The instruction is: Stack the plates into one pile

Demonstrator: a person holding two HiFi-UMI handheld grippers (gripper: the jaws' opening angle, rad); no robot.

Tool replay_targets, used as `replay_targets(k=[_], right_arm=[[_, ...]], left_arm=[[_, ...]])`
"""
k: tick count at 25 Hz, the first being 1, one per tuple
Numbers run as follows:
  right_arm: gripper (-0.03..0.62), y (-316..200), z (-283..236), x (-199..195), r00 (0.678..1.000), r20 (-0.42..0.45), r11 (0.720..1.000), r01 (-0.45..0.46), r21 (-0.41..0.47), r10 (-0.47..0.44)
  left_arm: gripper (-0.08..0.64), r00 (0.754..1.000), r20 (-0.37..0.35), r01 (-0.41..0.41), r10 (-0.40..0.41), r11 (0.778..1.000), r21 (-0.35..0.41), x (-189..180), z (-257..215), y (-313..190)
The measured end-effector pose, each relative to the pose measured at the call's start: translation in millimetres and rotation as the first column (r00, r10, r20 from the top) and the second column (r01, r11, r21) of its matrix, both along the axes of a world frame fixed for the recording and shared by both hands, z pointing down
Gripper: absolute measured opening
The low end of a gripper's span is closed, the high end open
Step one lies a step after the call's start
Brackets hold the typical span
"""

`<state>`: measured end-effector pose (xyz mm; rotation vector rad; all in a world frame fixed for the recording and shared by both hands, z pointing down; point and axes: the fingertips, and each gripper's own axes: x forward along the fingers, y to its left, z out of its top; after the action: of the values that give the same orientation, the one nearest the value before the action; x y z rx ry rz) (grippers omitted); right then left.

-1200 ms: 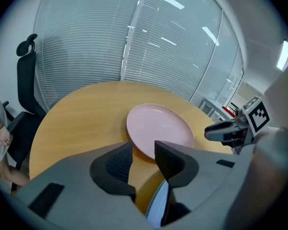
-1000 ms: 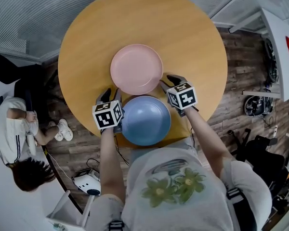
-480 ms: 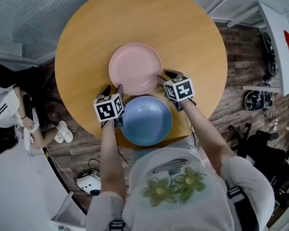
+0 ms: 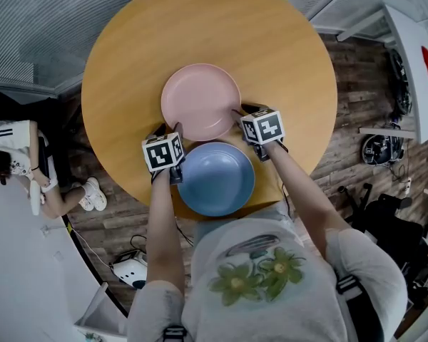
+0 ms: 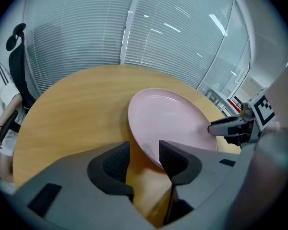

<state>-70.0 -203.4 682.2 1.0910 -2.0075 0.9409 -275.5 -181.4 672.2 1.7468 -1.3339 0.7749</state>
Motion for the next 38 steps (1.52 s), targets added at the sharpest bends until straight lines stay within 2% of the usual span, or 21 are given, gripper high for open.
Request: replay_targets(k=[2,6,22,38], right_arm=[[0.156,0.0,-0.5,-1.2,1.000,-0.004,1.000,0.004,0.001,-0.004],[0.155,-0.1,-1.5,-3.2,1.000,-0.017,1.000,0.021,0.008,-0.020],[0.147,4.9,-23.7,-3.3,1.000,0.017,0.999,-0.003,0.049,0.003],[0.147,25.1,-84.1,-10.1,0.998,0.024,0.990,0.055,0.126,-0.058]], left_arm=[[0.202,1.000,0.004,0.006,-0.006,1.000,0.001,-1.7,0.6,0.0],[0.133,1.000,0.015,0.012,-0.012,1.000,0.018,-0.8,-0.5,-0.6],[0.129,1.000,0.025,0.012,-0.013,0.998,0.060,-1.2,-25.4,1.4],[0.129,0.999,0.028,0.035,-0.039,0.989,0.142,-6.1,-82.2,31.9]])
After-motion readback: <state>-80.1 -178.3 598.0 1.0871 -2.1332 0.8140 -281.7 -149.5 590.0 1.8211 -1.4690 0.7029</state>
